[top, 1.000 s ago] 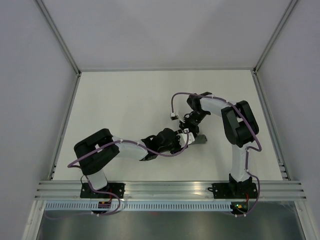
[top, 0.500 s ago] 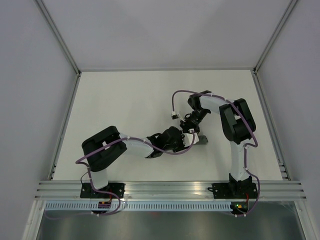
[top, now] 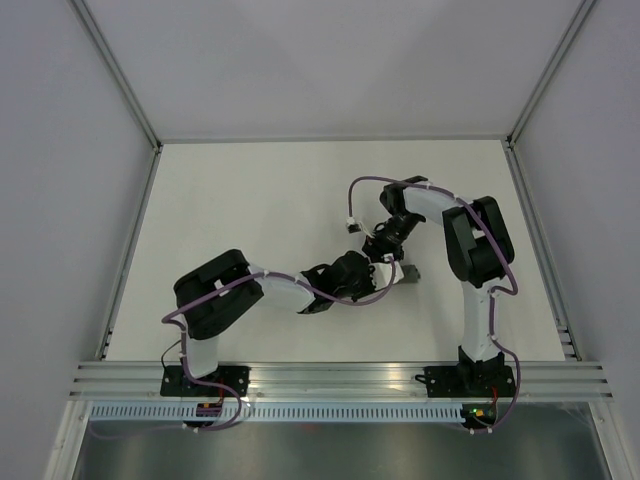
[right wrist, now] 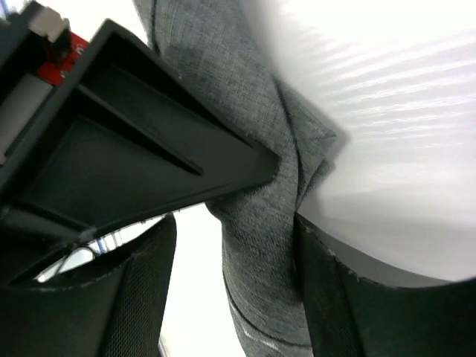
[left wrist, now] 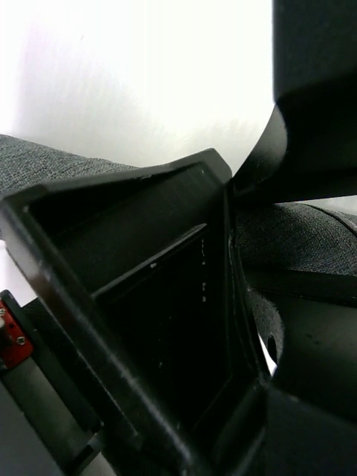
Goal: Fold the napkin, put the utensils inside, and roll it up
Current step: Roll the napkin at the center of the board, then adjust the napkin at the center of the board.
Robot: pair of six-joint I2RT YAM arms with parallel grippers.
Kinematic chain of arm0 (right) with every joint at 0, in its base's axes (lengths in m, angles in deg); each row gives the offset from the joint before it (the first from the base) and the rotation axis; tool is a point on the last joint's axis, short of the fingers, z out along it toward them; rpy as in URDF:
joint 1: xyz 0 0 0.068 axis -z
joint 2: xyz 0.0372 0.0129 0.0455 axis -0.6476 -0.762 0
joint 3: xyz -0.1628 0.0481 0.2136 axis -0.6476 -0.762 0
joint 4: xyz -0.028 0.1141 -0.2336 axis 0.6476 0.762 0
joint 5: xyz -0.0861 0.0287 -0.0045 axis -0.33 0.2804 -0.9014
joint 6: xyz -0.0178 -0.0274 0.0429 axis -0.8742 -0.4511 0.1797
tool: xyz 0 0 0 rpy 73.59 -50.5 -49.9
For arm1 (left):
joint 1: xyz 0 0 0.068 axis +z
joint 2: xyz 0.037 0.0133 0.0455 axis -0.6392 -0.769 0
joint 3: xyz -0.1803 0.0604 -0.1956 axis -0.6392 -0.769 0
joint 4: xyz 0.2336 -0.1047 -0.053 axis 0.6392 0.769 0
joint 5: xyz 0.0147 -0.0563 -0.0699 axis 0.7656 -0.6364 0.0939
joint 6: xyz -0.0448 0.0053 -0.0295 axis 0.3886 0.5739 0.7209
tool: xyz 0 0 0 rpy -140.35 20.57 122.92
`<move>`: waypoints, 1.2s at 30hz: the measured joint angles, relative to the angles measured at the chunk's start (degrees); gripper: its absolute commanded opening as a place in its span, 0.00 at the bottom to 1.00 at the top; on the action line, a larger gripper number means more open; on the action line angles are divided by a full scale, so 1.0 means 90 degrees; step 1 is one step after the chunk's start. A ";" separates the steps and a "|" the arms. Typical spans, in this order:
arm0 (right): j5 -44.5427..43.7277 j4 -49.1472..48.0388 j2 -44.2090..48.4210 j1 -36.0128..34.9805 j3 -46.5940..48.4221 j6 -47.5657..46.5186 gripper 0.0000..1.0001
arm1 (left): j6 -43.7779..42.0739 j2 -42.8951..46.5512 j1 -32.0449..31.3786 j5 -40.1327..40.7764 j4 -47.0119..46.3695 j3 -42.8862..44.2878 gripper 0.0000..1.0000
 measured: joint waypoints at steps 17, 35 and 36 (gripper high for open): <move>-0.1282 -0.2142 0.1297 0.0784 0.0423 0.2302 0.73 | 0.1870 -0.0787 -0.0005 0.1061 0.0262 0.1127 0.29; -0.1552 -0.2312 0.1452 0.1622 0.0005 0.3614 0.73 | 0.4148 -0.1617 -0.0002 0.1792 0.1581 0.2837 0.28; -0.1557 -0.2334 0.1464 0.1627 -0.0068 0.3660 0.73 | 0.4240 -0.1654 -0.0002 0.1817 0.1639 0.2907 0.28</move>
